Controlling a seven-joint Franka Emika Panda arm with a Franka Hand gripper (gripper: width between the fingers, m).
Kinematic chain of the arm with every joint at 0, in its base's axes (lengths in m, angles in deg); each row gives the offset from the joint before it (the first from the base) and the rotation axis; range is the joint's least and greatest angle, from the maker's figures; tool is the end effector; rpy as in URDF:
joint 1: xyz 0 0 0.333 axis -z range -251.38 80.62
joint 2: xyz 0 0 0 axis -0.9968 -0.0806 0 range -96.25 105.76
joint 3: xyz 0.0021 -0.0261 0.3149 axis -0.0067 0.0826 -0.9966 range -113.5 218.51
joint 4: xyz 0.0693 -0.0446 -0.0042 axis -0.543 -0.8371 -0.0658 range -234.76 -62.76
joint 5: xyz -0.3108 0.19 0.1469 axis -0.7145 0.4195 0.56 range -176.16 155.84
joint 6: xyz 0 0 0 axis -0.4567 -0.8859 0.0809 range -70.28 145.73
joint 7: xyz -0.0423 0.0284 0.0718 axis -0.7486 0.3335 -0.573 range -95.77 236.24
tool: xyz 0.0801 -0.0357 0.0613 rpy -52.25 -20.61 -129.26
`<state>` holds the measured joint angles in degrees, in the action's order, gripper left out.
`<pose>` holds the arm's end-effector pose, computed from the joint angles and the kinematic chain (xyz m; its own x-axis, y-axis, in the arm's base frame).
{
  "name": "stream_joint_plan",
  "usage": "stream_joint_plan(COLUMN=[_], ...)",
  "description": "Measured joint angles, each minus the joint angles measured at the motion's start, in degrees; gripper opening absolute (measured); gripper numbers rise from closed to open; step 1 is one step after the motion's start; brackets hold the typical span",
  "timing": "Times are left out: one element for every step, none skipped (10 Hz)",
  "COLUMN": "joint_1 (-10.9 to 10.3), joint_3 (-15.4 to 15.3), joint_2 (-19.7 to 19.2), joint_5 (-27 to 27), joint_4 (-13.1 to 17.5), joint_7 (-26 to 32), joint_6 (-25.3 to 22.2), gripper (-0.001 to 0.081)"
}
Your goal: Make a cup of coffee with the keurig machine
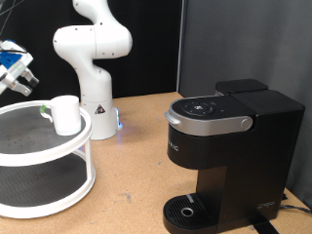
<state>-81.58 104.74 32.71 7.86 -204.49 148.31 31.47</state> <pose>0.2366 -0.2819 0.3659 0.8586 0.1940 0.4745 0.4643 -0.6866 -0.5595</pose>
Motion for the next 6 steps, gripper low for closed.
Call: stream_joint_plan(joint_1=[0.00, -0.01, -0.05, -0.11, -0.28, -0.69], joint_3=[0.20, 0.33, 0.44, 0.52, 0.60, 0.88], joint_2=[0.01, 0.00, -0.03, -0.19, -0.66, -1.40], joint_5=[0.19, 0.51, 1.07, 1.62, 2.14, 2.67], joint_4=[-0.08, -0.45, -1.16, -2.11, -3.02, -3.76], joint_7=[0.35, 0.97, 1.75, 2.39, 2.95, 3.67], joint_6=[0.20, 1.00, 2.28, 4.06, 5.96, 7.47], gripper=[0.0393, 0.0528, 0.0528, 0.0710, 0.0778, 0.0778])
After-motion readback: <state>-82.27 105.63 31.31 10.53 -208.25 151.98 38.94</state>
